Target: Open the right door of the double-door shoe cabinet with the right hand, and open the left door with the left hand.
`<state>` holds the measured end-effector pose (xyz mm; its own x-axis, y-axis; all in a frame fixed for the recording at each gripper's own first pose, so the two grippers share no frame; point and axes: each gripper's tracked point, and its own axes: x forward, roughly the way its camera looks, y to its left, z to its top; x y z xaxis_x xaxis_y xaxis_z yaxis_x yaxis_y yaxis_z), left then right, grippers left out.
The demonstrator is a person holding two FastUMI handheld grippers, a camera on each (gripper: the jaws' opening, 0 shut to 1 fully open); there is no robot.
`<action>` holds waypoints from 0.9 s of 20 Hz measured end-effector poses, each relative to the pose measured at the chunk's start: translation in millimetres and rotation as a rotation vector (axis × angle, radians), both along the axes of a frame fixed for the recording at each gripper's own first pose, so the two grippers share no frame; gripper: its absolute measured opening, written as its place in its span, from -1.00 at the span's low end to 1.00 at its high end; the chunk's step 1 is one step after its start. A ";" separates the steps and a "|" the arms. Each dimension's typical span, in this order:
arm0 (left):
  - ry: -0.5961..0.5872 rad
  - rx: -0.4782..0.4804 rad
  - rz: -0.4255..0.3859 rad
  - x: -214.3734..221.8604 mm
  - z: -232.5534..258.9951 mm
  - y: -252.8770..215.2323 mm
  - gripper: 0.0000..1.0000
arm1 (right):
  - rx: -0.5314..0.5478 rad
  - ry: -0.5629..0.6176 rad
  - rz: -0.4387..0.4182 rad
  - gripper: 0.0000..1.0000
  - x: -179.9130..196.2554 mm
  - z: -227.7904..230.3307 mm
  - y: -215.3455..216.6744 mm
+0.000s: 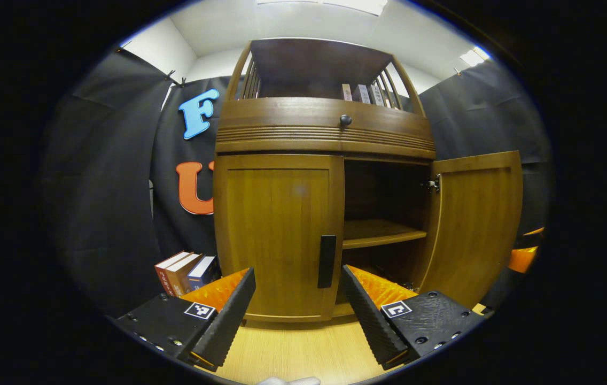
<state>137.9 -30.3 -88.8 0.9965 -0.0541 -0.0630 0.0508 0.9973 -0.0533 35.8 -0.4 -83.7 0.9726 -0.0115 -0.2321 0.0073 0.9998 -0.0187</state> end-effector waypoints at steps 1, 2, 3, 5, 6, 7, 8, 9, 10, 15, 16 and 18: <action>0.002 -0.001 0.001 14.2 -4.8 -2.2 0.94 | -0.009 0.010 -0.005 0.95 -1.2 -0.4 0.5; 0.005 -0.005 -0.004 26.9 -9.2 -7.0 0.94 | -0.015 0.018 -0.012 0.94 -1.8 0.5 -0.1; 0.011 -0.012 -0.008 38.3 -14.8 -11.8 0.94 | -0.021 0.028 -0.018 0.94 -2.7 0.0 -0.7; 0.035 -0.024 -0.016 63.9 -31.9 -21.0 0.93 | -0.029 0.030 -0.031 0.94 -8.0 3.7 -0.9; 0.042 -0.020 -0.022 76.0 -37.0 -26.7 0.93 | -0.033 0.025 -0.039 0.94 -10.6 6.1 -2.5; 0.044 -0.011 -0.022 86.4 -41.3 -30.4 0.93 | -0.042 0.026 -0.045 0.94 -12.2 5.2 -4.1; 0.051 -0.007 -0.020 97.6 -46.5 -34.5 0.93 | -0.055 0.032 -0.054 0.94 -13.4 4.2 -7.2; 0.055 -0.010 -0.018 108.3 -51.6 -38.3 0.93 | -0.062 0.034 -0.063 0.94 -15.5 3.4 -11.0; 0.056 -0.015 -0.019 116.4 -55.2 -41.7 0.91 | -0.063 0.037 -0.071 0.94 -15.8 2.7 -14.2; 0.061 0.015 0.014 149.6 -69.9 -45.1 0.72 | -0.063 0.056 -0.086 0.94 -14.8 -3.9 -17.4; 0.062 0.020 0.004 155.0 -71.5 -48.7 0.80 | -0.066 0.060 -0.083 0.94 -14.7 -5.2 -16.5; 0.059 0.026 -0.009 160.5 -72.0 -54.4 0.37 | -0.075 0.070 -0.069 0.94 -9.8 -6.8 -12.7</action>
<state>298.4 -84.7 -160.9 0.9905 -0.0604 -0.1234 0.0571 0.9979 -0.0304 26.1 -13.1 -90.4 0.9503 -0.0978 -0.2956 0.0723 0.9928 -0.0959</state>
